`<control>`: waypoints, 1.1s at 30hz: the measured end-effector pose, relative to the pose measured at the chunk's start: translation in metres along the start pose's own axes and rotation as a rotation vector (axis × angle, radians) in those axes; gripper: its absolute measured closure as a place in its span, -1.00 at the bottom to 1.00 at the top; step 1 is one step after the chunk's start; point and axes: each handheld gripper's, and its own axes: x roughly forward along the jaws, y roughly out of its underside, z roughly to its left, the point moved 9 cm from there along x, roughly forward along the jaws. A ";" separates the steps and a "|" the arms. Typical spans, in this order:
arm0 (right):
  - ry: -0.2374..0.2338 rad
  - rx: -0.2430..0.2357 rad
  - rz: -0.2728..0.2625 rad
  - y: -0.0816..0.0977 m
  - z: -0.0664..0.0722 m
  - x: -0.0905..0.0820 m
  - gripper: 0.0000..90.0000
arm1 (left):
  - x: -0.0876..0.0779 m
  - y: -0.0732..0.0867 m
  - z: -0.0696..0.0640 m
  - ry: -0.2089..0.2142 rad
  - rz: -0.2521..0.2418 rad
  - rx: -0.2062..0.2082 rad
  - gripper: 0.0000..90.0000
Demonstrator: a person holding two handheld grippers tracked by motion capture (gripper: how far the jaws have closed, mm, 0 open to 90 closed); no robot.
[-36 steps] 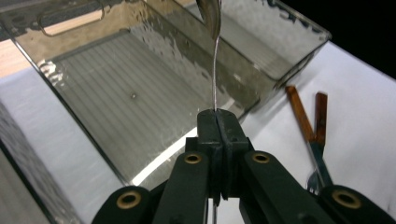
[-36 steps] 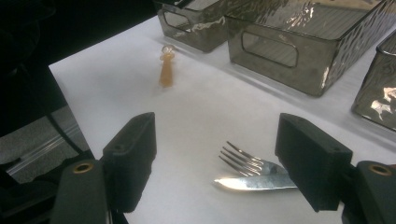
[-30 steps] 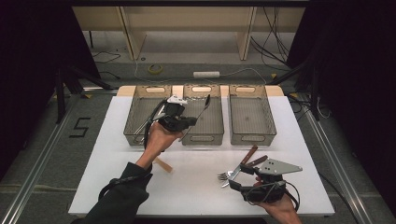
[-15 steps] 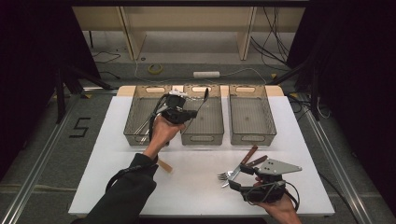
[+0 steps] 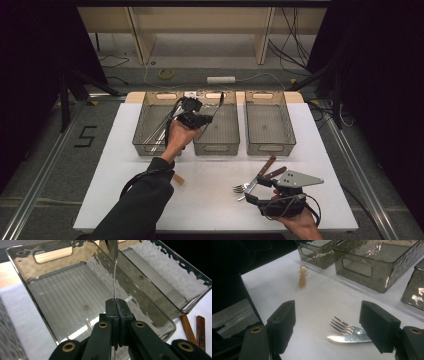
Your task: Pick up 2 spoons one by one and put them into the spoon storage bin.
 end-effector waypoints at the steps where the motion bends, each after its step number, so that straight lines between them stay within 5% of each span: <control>1: 0.000 0.003 0.002 0.000 0.000 0.000 -0.33 | 0.002 0.001 0.000 -0.004 0.005 0.000 0.98; 17: -0.010 0.000 -0.002 0.000 0.001 0.000 -0.33 | 0.021 0.013 0.008 -0.008 0.072 -0.015 0.94; 25: -0.009 0.001 0.000 0.000 0.001 0.001 -0.33 | 0.006 0.009 0.001 0.057 0.075 0.003 0.18; 33: -0.007 -0.004 0.000 0.000 0.002 0.001 -0.33 | -0.029 0.020 -0.003 0.076 0.091 0.103 -0.11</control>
